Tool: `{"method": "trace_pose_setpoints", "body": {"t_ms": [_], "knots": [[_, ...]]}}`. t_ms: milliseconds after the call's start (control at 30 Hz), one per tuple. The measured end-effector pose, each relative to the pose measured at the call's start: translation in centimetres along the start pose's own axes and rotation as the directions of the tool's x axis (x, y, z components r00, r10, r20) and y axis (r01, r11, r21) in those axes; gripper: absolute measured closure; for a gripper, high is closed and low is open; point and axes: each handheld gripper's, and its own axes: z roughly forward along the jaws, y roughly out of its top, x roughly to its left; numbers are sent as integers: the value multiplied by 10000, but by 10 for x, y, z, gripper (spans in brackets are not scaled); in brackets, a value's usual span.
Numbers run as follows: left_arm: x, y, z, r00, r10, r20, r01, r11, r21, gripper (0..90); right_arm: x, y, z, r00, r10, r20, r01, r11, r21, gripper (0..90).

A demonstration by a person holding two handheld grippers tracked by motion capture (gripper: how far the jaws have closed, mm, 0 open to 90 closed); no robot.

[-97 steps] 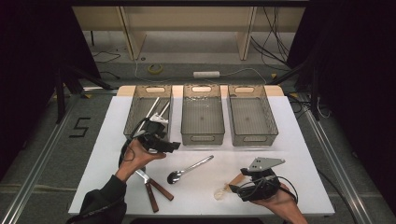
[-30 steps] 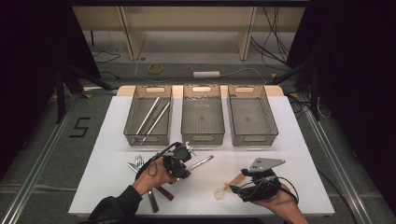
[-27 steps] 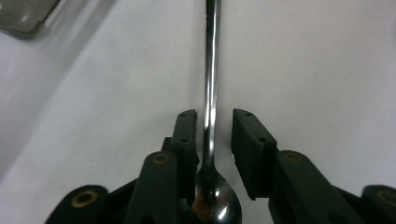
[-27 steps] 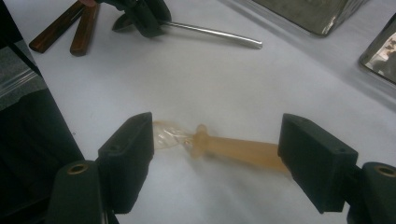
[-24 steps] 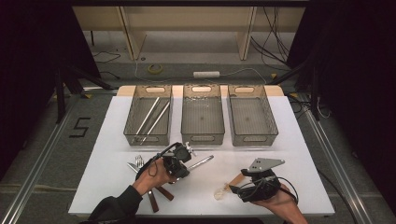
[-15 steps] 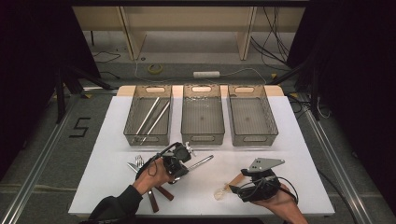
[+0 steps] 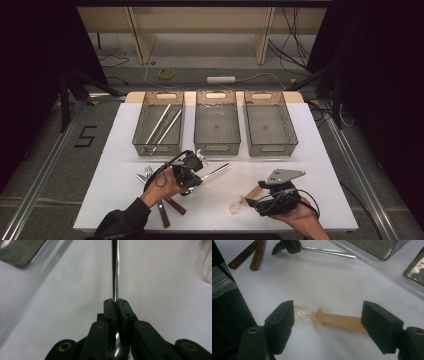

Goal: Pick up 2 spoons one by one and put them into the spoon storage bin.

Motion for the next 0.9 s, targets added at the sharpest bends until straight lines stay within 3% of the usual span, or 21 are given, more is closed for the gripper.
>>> {"method": "trace_pose_setpoints", "body": {"t_ms": [267, 467, 733, 900], "knots": [[4, 4, -17, 9999, -90, 90, 95, 9987, -509, 859, 0, 0, 0, 10000, 10, -2, -10, 10000, -27, 279], [8, 17, -33, 9998, -198, 91, 207, 9938, -1090, 859, -2, 0, -1, 10000, 87, -3, -87, 10000, -43, 279], [20, 38, -49, 9990, -457, -14, 447, 9820, -1837, 860, -2, 0, -1, 9999, 123, -42, -123, 9999, -53, 279], [31, 48, -56, 9964, -831, -134, 776, 9685, -2368, 860, -2, 0, -1, 9999, 143, -65, -144, 9999, -74, 279]]}}
